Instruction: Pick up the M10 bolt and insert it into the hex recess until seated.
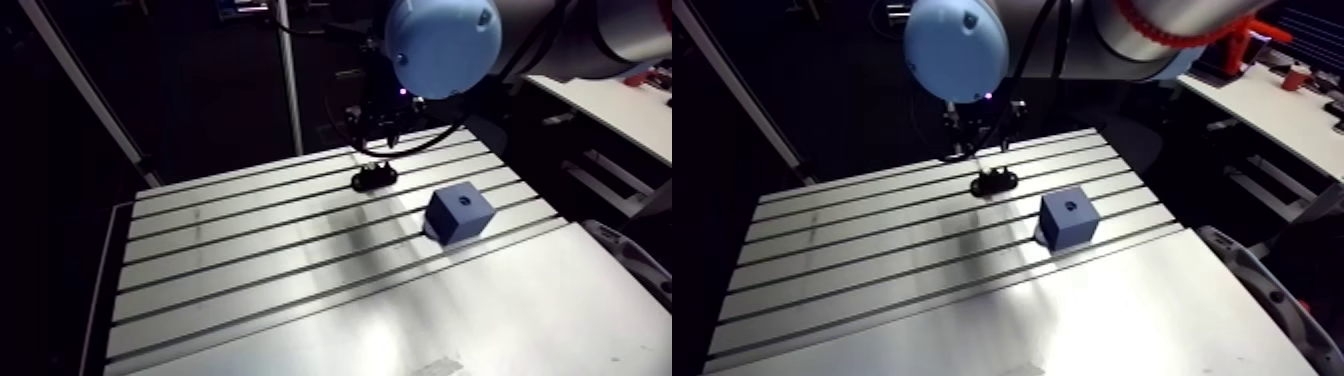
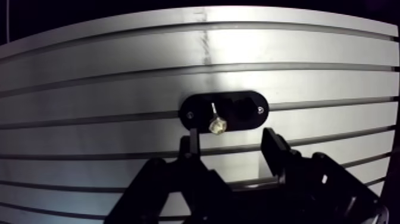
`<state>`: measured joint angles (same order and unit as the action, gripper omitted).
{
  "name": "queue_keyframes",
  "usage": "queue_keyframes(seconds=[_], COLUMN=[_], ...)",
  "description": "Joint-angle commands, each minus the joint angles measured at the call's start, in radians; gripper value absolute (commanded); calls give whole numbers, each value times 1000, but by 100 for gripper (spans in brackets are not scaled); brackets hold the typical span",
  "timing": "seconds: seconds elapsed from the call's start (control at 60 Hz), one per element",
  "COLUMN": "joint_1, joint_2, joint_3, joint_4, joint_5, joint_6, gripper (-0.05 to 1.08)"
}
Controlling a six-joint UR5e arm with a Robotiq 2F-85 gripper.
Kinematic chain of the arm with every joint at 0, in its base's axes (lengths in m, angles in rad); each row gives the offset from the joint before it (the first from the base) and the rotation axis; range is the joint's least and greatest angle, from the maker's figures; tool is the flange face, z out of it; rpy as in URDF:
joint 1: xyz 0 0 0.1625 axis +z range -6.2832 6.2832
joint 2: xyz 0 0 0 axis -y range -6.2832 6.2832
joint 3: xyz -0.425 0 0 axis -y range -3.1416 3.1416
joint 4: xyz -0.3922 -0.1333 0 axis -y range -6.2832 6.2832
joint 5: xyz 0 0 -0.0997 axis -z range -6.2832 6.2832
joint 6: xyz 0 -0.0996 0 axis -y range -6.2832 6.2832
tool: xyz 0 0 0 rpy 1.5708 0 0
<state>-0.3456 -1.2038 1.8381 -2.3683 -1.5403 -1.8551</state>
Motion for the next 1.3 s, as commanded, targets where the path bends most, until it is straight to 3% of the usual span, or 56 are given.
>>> queue_keyframes(seconds=[0.017, 0.6, 1.3], joint_1=[2, 5, 7], joint_2=[10, 46, 68], joint_3=[0, 0, 0], joint_4=[-7, -19, -20], joint_5=[-1, -1, -2], joint_6=[15, 15, 15], gripper=[39, 48, 51])
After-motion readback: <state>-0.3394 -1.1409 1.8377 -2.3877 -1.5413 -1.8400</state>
